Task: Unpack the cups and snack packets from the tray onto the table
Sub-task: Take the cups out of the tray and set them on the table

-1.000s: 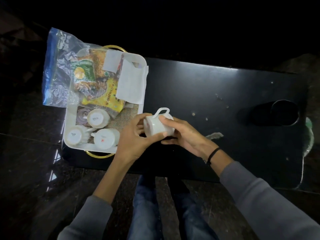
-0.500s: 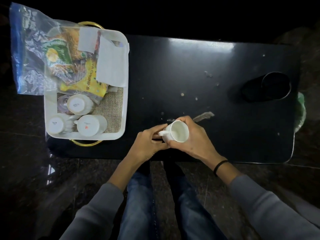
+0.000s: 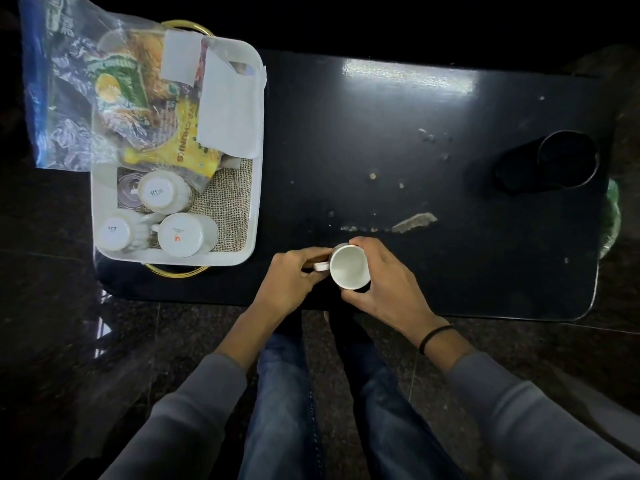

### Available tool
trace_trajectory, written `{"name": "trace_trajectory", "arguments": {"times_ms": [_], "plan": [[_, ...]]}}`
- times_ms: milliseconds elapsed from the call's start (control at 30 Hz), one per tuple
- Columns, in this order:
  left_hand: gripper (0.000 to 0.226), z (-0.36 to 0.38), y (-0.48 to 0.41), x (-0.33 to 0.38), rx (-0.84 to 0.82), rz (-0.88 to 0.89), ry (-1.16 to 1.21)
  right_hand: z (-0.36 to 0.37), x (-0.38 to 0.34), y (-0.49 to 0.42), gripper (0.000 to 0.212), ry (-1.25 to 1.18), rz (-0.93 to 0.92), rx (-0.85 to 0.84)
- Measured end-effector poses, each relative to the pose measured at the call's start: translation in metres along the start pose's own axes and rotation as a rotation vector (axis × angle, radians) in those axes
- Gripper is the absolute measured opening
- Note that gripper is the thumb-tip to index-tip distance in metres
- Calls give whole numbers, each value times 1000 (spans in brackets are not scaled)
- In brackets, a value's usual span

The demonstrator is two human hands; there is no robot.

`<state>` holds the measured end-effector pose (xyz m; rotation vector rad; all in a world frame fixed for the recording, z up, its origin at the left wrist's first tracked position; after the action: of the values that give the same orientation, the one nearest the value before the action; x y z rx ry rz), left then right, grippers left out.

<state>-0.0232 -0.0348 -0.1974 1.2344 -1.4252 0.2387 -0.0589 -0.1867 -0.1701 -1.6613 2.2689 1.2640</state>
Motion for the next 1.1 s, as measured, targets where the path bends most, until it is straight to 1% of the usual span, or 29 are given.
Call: {"name": "trace_trajectory", "arguments": {"times_ms": [67,133,233,333,433,500,567,667,767,833,900,1000,1100], "plan": [[42,0,0,0,-2,-3,-21,-2,-1,0,76,49,0,6],[43,0,0,1,-24,-3,-63,-6,-4,1,85,107,-13,3],[50,-2,0,4,-69,-21,-187,-14,-14,2,93,199,-52,22],[61,-11,5,12,-94,-23,-275,-25,-28,2,90,273,-105,67],[67,-30,9,22,-80,2,-308,-36,-50,-4,80,326,-165,121],[64,-48,12,27,-37,27,-345,-37,-69,-11,71,357,-218,139],[57,-72,18,31,55,57,-403,-31,-89,-20,62,357,-263,123],[49,-114,32,34,282,92,-503,-14,-121,-34,51,302,-314,46],[54,-144,46,23,420,72,-641,9,-153,-46,45,225,-366,-54],[61,-157,54,6,462,-22,-707,27,-172,-52,43,198,-395,-113],[66,-164,58,-10,471,-111,-726,42,-187,-58,44,194,-413,-154],[66,-168,56,-18,486,-143,-703,59,-198,-65,46,187,-403,-193],[66,-170,50,-19,475,-136,-719,65,-196,-70,45,104,-317,-251]]}}
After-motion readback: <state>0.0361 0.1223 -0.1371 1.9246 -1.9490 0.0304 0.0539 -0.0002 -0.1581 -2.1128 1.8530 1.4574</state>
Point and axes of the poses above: each hand's wrist, its own y-axis away from the middle knuckle, its own z-axis out of the palm, x = y × z, the point moved 9 cm from there along -y, towards the middle knuckle, and after that the axes turned 10 degrees about z, right-handed, at the moved point
